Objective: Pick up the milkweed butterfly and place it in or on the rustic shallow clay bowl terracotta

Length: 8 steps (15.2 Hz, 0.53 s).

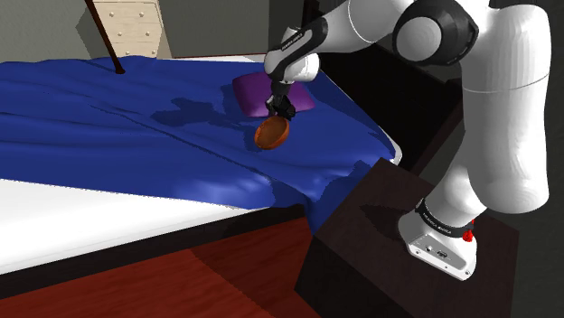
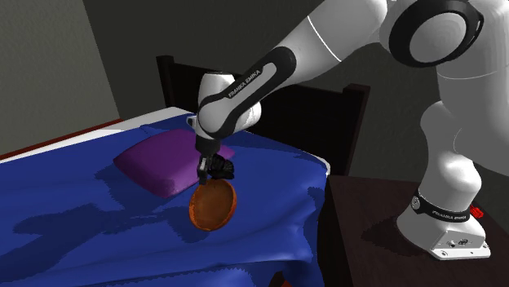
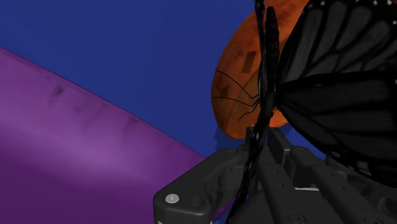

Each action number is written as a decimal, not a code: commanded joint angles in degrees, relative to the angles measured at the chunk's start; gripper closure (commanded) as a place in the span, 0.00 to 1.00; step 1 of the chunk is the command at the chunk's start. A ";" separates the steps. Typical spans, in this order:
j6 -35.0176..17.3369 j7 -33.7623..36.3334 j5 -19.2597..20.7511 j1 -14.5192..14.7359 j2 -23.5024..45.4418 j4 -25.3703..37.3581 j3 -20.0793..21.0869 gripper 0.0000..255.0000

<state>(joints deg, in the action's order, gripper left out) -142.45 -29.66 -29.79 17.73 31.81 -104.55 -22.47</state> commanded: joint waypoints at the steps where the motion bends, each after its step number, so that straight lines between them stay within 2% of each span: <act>1: -0.71 -0.44 -0.71 -0.31 1.26 0.35 0.64 1.00; 8: -2.31 -1.47 -1.97 -0.95 3.07 0.48 1.57 1.00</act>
<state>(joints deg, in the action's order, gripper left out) -144.89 -31.11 -31.60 16.47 34.60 -103.53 -21.38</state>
